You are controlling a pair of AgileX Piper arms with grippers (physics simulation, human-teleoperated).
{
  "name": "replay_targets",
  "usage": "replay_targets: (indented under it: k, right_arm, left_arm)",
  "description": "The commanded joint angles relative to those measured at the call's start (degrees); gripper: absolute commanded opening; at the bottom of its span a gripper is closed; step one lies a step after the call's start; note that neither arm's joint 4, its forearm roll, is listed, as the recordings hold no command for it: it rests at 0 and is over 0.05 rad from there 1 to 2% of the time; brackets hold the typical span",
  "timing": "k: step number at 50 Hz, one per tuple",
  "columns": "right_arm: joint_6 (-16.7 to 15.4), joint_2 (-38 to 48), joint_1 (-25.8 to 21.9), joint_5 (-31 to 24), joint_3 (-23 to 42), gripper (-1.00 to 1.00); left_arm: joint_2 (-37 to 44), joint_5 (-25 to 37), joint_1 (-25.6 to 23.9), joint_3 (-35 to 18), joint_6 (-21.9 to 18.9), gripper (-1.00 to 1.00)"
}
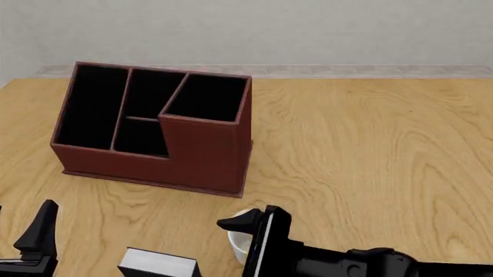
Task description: Pick up the book and place it in the right compartment of the caddy.
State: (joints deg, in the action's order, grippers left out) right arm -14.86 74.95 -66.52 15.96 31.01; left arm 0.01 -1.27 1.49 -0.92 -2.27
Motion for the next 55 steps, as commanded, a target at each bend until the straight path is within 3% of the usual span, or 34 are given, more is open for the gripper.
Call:
replay_targets:
  k: [1,55]
  right_arm:
    - [0.96,3.71,-3.55,0.57,2.17,1.0]
    - [5.5,15.62,-4.71,7.3,3.82,1.0]
  left_arm:
    - [0.0,-0.06,0.22,-0.14,-0.21,1.0]
    - [0.0,-0.21,1.46,0.22,-1.21,1.0]
